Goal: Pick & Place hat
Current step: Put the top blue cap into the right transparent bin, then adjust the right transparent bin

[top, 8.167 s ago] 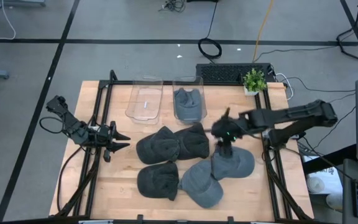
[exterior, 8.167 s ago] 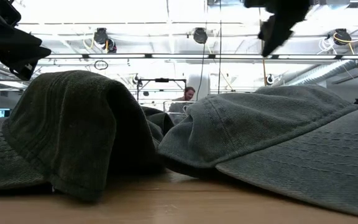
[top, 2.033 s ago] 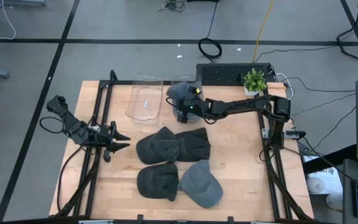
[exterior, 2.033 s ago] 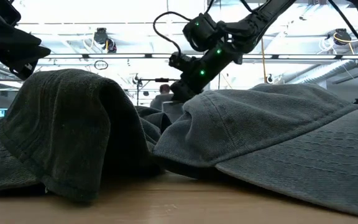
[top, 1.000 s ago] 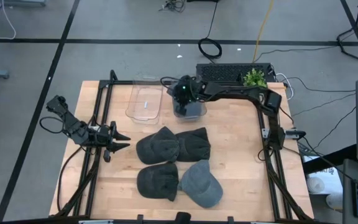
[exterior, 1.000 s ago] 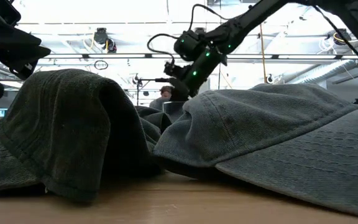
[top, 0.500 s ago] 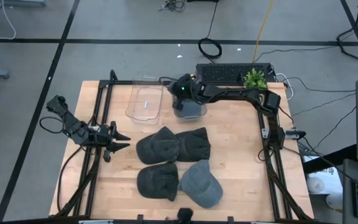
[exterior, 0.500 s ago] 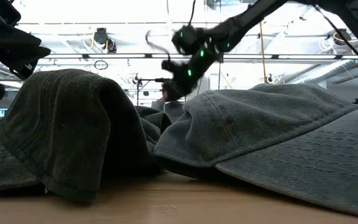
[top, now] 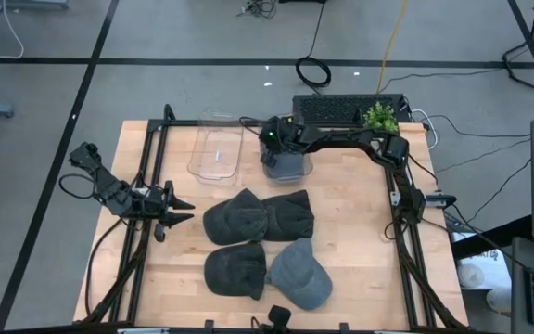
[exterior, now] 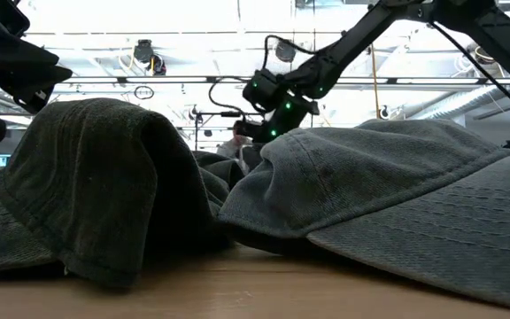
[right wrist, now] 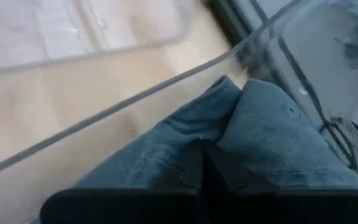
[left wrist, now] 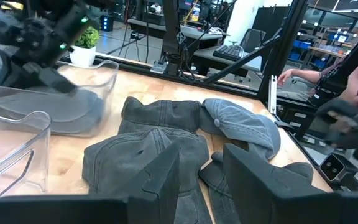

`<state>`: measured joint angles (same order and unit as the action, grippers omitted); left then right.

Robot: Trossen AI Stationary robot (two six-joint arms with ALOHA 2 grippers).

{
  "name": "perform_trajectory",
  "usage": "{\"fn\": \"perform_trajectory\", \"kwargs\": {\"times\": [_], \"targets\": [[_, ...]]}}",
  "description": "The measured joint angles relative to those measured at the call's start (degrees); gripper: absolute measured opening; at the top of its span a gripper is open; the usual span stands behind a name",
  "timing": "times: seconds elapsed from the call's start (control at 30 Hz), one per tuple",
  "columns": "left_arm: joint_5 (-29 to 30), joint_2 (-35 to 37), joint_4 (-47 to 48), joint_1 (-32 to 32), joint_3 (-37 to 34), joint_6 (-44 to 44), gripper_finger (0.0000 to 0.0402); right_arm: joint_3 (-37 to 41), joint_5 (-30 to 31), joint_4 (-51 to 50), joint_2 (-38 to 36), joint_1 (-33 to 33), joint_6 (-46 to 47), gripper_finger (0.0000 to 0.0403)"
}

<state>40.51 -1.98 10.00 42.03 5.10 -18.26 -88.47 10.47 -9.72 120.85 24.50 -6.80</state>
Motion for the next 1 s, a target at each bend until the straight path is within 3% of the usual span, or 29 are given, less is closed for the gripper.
{"fn": "perform_trajectory", "kwargs": {"times": [0.33, 0.53, 0.63, 0.77, 0.9, 1.0], "targets": [[0.0, 0.0, 0.0, 0.0, 0.0, 0.0, 0.0131, 0.0, 0.2, 1.1, -7.6, -3.2, -2.2, 0.0], [0.0, 0.0, 0.0, 0.0, 0.0, 0.0, 0.0132, 0.0, 0.1, -22.0, -15.1, -4.9, -0.2, 0.0], [0.0, 0.0, 0.0, 0.0, 0.0, 0.0, 0.0132, 1.1, 4.7, -34.4, -19.1, -7.4, 3.7, 0.0], [0.0, 0.0, 0.0, 0.0, 0.0, 0.0, 0.0132, 7.4, 11.5, -40.0, -25.6, -10.5, 10.0, 0.0], [0.0, 0.0, 0.0, 0.0, 0.0, 0.0, 0.0132, 19.1, 6.9, -34.1, -31.2, -10.4, 11.9, 0.0], [0.0, 0.0, 0.0, 0.0, 0.0, 0.0, 0.0131, 29.6, 7.7, -24.9, -33.6, -9.0, 10.7, 0.0]]}}
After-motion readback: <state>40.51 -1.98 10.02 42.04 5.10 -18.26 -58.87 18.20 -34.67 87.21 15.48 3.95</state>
